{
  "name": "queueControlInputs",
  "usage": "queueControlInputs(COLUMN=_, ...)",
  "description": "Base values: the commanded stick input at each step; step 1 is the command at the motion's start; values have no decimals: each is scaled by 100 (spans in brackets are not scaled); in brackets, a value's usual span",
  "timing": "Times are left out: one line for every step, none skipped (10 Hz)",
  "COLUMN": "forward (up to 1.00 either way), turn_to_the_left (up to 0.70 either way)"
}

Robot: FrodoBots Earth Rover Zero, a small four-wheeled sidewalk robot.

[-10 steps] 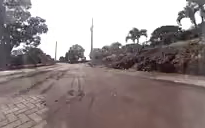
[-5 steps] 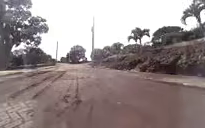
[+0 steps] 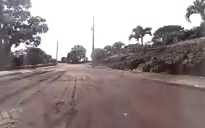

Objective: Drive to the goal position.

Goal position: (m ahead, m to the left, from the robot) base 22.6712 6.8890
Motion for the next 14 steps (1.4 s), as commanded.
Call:
queueControlInputs(forward=70, turn_to_the_left=0)
queueControlInputs(forward=70, turn_to_the_left=0)
queueControlInputs(forward=70, turn_to_the_left=0)
queueControlInputs(forward=70, turn_to_the_left=0)
queueControlInputs(forward=70, turn_to_the_left=0)
queueControlInputs(forward=70, turn_to_the_left=0)
queueControlInputs(forward=70, turn_to_the_left=0)
queueControlInputs(forward=70, turn_to_the_left=0)
queueControlInputs(forward=70, turn_to_the_left=0)
queueControlInputs(forward=70, turn_to_the_left=0)
queueControlInputs(forward=70, turn_to_the_left=0)
queueControlInputs(forward=70, turn_to_the_left=0)
queueControlInputs(forward=70, turn_to_the_left=0)
queueControlInputs(forward=70, turn_to_the_left=0)
